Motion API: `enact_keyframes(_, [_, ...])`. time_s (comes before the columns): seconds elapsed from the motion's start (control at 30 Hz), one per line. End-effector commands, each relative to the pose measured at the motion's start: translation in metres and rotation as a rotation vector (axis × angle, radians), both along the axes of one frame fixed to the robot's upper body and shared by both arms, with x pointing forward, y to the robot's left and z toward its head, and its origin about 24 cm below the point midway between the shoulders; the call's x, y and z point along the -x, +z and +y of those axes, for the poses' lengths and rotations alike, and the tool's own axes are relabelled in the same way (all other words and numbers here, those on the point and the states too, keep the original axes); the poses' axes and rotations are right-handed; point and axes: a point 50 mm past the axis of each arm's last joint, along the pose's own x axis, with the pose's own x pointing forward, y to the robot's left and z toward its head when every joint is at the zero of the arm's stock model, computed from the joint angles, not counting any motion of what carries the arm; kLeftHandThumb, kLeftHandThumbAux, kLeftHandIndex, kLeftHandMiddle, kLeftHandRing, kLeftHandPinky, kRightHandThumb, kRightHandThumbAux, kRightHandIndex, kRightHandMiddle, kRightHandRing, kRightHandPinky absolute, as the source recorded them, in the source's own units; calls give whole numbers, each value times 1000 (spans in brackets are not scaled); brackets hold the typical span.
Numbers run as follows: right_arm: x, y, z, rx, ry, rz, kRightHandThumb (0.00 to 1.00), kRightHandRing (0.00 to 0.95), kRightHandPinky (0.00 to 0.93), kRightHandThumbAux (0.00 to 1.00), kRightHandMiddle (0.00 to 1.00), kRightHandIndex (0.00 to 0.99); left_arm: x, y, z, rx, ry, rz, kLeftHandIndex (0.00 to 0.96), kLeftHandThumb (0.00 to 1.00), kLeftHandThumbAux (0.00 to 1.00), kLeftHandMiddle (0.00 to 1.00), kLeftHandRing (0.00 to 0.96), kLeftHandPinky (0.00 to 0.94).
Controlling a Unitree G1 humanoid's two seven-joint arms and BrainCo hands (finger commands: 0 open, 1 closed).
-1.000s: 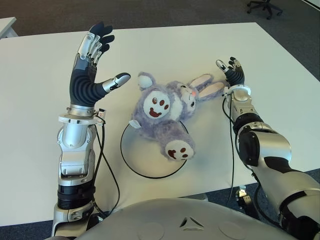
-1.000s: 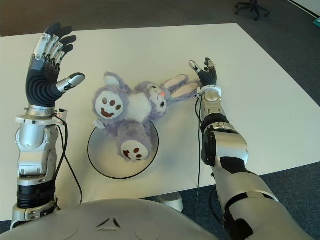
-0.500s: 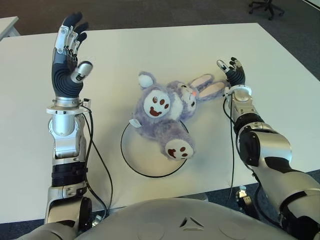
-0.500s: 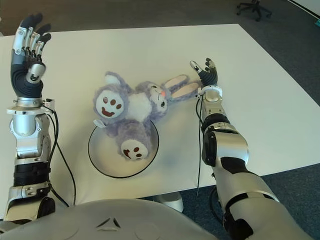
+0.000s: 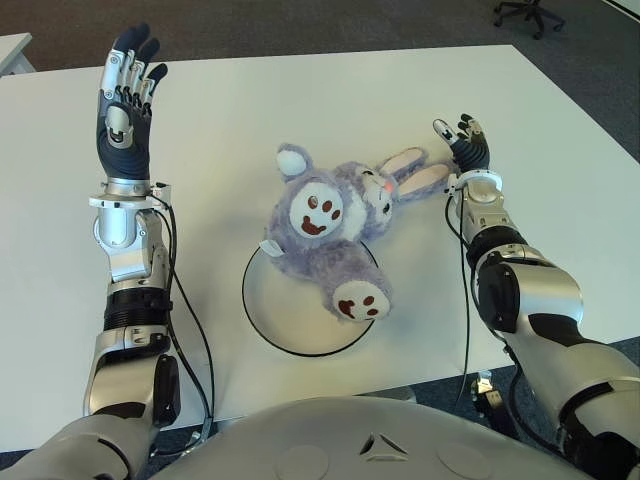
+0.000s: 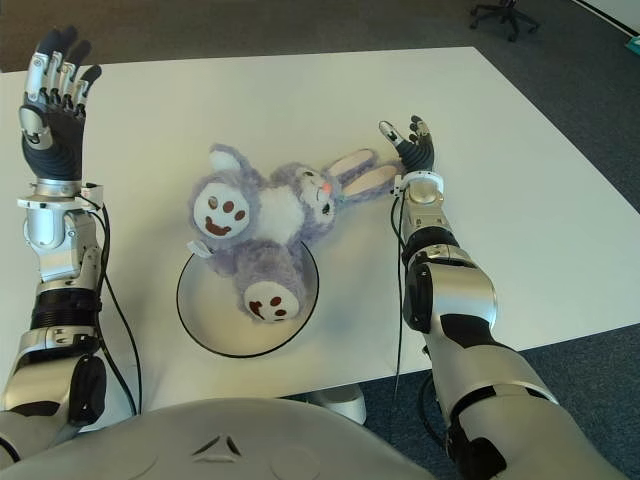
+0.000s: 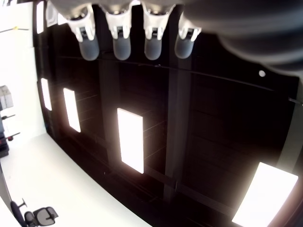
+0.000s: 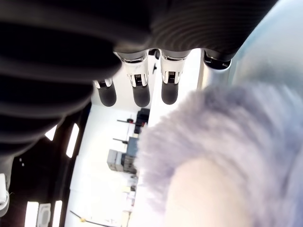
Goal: Put the doll into the plate.
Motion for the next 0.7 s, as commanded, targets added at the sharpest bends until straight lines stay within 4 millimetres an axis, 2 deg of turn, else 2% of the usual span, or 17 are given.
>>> enact_keyframes(0.03, [22, -48, 3, -33, -12, 203, 0, 0, 0, 518, 0, 0, -6, 2, 1, -15, 0, -12, 0, 0, 205, 52, 23, 11])
enact_keyframes(0.57, [22, -47, 4, -36, -8, 205, 0, 0, 0, 505, 0, 0, -25, -1, 4, -41, 47, 62, 0, 0, 249, 75, 69, 83])
enact_keyframes(0.7, [22, -47, 4, -38, -5, 201, 0, 0, 0, 507, 0, 0, -31, -5, 2, -57, 23, 99, 0, 0, 264, 63, 60, 67])
